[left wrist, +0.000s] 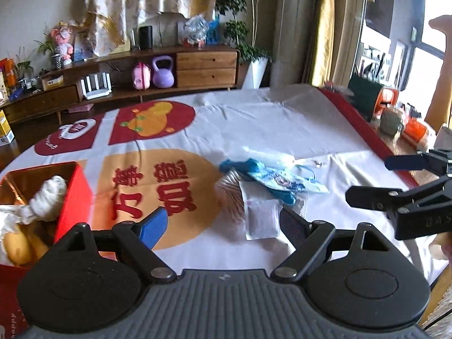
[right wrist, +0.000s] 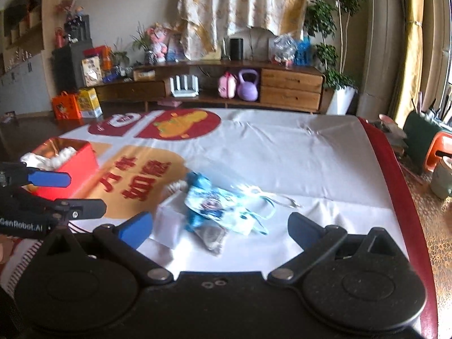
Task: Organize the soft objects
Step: 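Withdraw both open tools from the tin toward the blue masks, then grasp the white paper packet with the left tool while the right tool grasps the printed mask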
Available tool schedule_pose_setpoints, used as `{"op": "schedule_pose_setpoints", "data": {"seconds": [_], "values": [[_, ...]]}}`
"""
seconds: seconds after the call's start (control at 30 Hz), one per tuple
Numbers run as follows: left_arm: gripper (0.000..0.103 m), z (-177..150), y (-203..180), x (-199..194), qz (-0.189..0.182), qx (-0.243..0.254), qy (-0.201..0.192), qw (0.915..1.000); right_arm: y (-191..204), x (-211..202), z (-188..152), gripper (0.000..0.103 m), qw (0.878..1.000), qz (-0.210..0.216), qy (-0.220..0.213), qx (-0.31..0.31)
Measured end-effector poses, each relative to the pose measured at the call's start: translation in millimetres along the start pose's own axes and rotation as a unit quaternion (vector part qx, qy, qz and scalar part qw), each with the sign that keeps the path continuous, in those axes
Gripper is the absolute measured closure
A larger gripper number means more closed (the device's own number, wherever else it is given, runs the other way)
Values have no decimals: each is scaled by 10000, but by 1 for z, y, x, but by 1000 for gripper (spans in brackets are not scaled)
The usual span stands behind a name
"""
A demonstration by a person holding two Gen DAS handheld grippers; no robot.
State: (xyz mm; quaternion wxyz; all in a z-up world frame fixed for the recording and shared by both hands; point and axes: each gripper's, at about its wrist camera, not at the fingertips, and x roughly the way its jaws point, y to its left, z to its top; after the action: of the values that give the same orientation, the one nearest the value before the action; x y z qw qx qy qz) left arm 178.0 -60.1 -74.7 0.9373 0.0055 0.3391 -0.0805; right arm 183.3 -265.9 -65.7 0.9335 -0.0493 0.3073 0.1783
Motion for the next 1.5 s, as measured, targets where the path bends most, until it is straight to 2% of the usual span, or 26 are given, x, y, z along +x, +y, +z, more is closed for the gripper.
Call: {"op": "schedule_pose_setpoints", "data": {"seconds": [0.23,0.3,0.37,0.6,0.63,0.83,1.03,1.3,1.33,1.43,1.5], "values": [[16,-5,-17,40,-37,76,274,9996,-11,34,-4,10,9993,-108,309,-154],[17,-6,-23,50,-25,102,338,9994,-13,42,-5,15,9989,-115,391,-228],[17,-7,-29,60,-8,163,393,9991,-17,49,-4,24,9986,-116,463,-224],[17,-10,-38,82,-54,330,504,9982,-20,68,-4,33,9972,91,625,-394],[17,-10,-39,85,-49,335,519,9981,-19,70,-3,37,9970,106,649,-421],[17,-10,-44,96,-11,382,534,9978,-11,81,1,49,9952,113,703,-665],[17,-7,-49,100,-2,519,405,9978,-5,86,5,66,9950,78,616,-785],[17,-7,-44,104,-133,425,430,9981,-1,86,10,73,9949,138,509,-866],[18,-6,-42,104,-168,388,421,9982,-2,85,10,75,9952,162,491,-837],[36,-5,-39,105,-249,324,472,9981,-5,82,13,79,9960,284,472,-703],[40,-5,-38,106,-261,278,519,9979,-5,82,15,83,9961,322,483,-670]]}}
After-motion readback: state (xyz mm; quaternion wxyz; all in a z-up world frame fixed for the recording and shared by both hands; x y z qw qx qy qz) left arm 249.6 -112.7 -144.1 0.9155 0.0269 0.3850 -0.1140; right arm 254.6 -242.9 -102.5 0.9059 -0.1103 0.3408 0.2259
